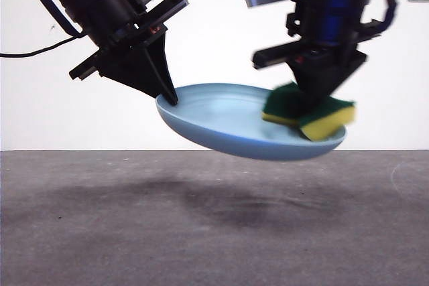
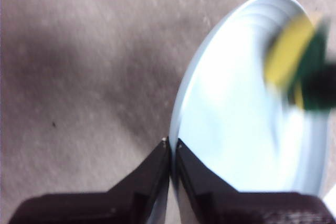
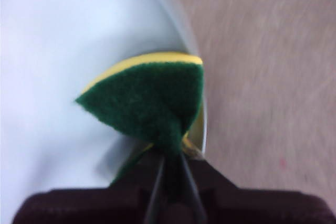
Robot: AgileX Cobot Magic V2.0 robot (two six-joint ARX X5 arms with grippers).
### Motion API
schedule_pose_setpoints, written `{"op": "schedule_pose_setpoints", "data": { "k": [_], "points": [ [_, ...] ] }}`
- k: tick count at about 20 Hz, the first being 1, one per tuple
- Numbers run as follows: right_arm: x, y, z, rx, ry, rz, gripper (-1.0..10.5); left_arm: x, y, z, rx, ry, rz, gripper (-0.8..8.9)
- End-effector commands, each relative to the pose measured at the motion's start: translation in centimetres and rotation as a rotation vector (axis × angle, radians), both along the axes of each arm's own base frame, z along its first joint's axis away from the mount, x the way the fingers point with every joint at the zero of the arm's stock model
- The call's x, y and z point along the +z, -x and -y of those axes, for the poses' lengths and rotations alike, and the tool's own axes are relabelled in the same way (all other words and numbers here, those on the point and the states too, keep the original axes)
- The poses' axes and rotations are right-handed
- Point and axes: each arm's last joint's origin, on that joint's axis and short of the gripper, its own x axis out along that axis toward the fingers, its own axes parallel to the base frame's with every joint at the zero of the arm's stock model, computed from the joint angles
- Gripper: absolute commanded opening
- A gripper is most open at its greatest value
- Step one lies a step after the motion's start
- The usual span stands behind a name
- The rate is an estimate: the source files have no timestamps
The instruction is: Pick up the plate,pick up the cloth,clean the plate with the cloth
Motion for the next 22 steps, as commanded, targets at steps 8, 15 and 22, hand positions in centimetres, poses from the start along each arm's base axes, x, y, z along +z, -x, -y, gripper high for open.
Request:
{"op": "schedule_pose_setpoints", "data": {
  "k": [8,15,22],
  "points": [
    [2.4,-0.7,-1.7,0.206,-0.372,0.084,-0.1,-0.2,0.1,-0.4,-0.024,-0.183,0.101,-0.08],
    [7.1,2.7,1.3,0.209,-0.411,0.151,-0.1,-0.5,-2.1,-3.6,0.148,-0.425,0.224,-0.08],
    [10.6,6.4,4.4,0.219,-0.462,0.224,-0.1,-3.5,-4.6,-6.8,0.185,-0.393,0.080,-0.08]
  ]
}}
